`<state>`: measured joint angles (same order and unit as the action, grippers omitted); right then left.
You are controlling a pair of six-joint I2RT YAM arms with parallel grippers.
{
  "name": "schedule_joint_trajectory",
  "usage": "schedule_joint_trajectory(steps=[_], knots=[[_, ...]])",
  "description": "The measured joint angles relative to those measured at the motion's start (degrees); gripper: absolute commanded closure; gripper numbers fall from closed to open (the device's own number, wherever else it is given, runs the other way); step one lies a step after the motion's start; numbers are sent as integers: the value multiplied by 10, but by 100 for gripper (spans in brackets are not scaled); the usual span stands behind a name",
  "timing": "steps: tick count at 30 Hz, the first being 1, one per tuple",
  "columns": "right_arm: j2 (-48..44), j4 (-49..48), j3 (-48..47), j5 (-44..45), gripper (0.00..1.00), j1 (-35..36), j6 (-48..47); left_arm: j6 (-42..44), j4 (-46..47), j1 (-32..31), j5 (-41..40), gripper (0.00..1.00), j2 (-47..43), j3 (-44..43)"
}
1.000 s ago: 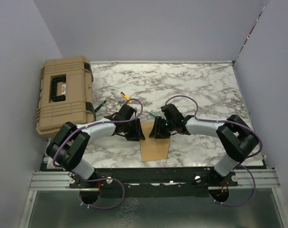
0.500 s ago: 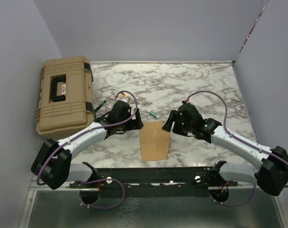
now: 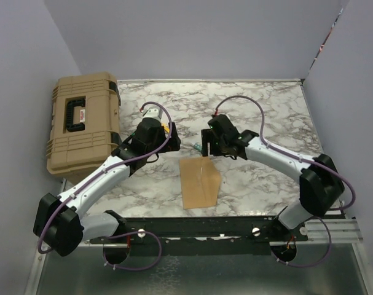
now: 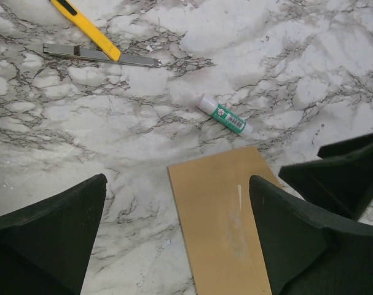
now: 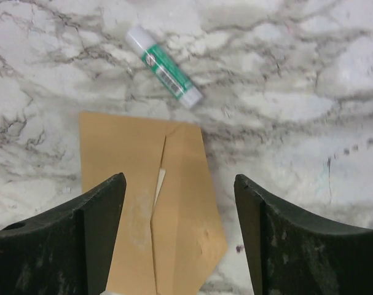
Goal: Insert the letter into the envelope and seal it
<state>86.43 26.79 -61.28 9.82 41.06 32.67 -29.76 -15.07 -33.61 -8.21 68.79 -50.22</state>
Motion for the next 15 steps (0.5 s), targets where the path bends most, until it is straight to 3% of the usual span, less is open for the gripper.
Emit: schedule_joint_trajectory(steps=[7, 15], knots=[[159, -32, -99, -11, 37, -10, -121, -12, -28, 7, -5, 1, -8, -10], [248, -33, -152, -63, 47, -23, -209, -19, -48, 36, -1, 1, -8, -11]])
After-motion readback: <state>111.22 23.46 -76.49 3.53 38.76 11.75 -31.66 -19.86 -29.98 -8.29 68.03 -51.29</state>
